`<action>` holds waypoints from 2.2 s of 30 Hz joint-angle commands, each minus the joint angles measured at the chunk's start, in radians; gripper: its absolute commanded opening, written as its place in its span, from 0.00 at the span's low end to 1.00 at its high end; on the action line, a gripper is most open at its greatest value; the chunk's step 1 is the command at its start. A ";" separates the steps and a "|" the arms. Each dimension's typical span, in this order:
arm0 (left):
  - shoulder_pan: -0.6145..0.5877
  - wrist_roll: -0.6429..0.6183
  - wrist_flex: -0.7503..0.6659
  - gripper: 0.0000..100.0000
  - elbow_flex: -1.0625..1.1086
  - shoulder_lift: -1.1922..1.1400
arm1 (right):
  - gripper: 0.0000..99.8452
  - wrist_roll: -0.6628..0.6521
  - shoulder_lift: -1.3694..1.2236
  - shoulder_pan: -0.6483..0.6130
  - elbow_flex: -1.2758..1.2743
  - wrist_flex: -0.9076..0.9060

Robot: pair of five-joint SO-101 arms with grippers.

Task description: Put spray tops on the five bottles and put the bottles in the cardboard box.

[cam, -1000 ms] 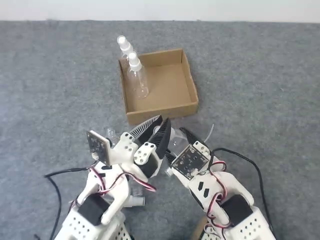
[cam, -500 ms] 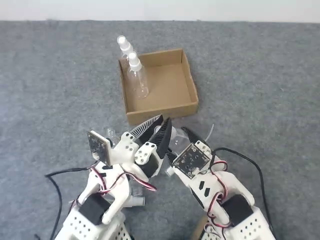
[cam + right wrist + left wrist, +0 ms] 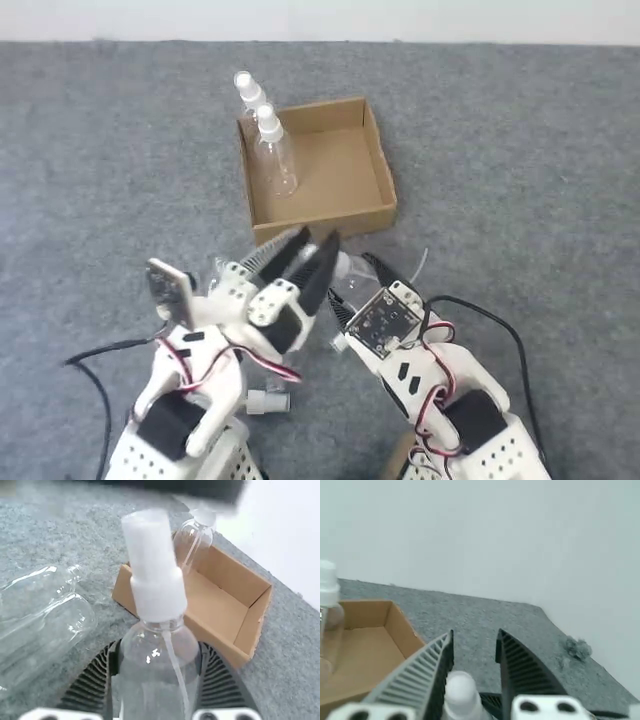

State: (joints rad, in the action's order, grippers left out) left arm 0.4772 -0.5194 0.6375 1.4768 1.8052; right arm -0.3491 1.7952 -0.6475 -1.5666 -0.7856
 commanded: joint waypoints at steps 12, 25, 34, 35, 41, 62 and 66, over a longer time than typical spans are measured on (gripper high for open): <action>-0.166 -0.011 0.006 0.13 -0.117 0.014 | 0.02 0.009 0.022 0.019 0.035 0.002; -0.351 0.118 0.094 0.13 -0.094 0.014 | 0.02 0.018 0.022 0.119 0.002 0.007; -0.430 0.120 0.242 0.01 -0.094 0.014 | 0.02 0.018 0.021 0.119 0.002 0.002; -0.440 0.120 0.256 0.01 -0.094 0.014 | 0.02 0.018 0.021 0.119 0.000 0.002; -0.505 0.123 0.299 0.01 -0.030 0.014 | 0.02 0.172 0.021 0.119 0.002 0.010; -0.532 0.245 0.299 0.01 0.143 0.014 | 0.02 0.216 0.019 0.120 -0.115 0.188; -0.532 0.269 0.301 0.01 0.145 0.014 | 0.02 0.219 0.019 0.120 -0.060 0.191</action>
State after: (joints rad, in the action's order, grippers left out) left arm -0.0522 -0.2785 0.9367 1.6241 1.8052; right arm -0.1465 1.7952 -0.5478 -1.6617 -0.6260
